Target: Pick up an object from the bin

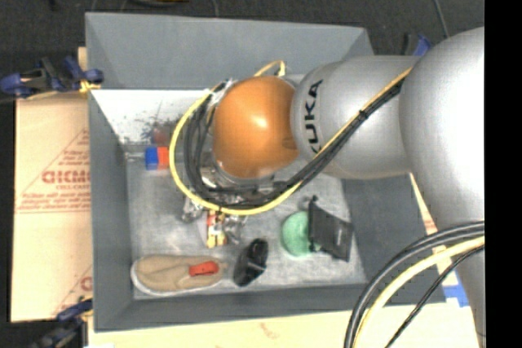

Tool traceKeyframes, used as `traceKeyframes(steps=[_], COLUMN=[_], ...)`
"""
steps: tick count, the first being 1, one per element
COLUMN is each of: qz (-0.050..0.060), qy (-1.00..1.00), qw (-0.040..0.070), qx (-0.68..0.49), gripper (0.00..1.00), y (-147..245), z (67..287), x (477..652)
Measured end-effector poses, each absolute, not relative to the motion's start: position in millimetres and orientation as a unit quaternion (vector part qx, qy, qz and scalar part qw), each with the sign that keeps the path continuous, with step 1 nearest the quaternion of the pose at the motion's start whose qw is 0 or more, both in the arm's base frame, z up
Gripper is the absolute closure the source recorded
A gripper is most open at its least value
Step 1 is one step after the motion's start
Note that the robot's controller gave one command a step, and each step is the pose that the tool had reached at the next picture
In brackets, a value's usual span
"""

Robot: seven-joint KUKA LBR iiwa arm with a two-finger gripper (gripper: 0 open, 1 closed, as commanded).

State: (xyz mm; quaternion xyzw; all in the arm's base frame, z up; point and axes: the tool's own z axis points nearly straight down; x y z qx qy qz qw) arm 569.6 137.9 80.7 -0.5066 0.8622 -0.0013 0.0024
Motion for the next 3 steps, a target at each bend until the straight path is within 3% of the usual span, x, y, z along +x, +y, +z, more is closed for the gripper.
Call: traceKeyframes(steps=[3], qz=[-0.001], qy=[0.863], qw=[0.006], qx=[-0.506], gripper=[1.0], y=[138.1], z=[91.2], x=[569.8])
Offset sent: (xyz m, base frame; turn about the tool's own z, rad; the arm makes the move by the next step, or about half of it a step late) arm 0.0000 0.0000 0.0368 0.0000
